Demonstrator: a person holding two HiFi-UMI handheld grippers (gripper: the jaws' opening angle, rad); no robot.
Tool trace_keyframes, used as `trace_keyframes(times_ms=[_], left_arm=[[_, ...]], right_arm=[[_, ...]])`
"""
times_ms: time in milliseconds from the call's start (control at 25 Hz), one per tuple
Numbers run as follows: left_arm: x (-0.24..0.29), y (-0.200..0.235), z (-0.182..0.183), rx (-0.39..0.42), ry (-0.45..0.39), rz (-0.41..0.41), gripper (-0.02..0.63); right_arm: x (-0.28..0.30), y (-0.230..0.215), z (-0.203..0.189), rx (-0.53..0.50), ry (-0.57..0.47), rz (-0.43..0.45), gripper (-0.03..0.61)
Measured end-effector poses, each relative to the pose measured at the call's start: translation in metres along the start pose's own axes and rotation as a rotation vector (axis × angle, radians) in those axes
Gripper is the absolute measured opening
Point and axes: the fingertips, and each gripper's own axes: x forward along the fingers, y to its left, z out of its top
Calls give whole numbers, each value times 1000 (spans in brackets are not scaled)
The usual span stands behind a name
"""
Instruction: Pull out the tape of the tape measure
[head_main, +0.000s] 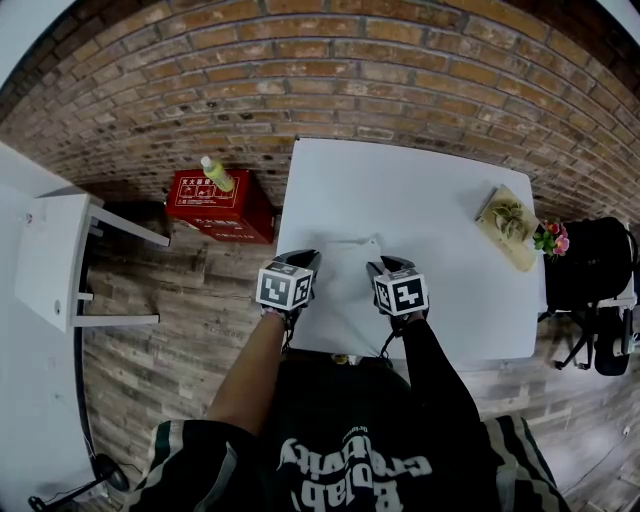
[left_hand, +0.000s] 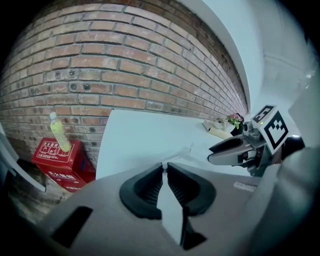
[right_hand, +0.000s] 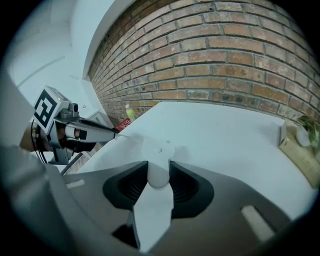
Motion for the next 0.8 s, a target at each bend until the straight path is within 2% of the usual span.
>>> trace_keyframes(times_ms=[200, 360, 800], left_arm=[[-6, 0, 4, -3, -18, 4, 38], [-11, 11, -3, -39, -21, 30, 38], [-20, 17, -5, -63, -32, 41, 38]], right_arm=[[-4, 0, 4, -11, -11, -8, 149], [-7, -9, 1, 1, -10, -23, 149], [-11, -5, 0, -25, -11, -12, 149]])
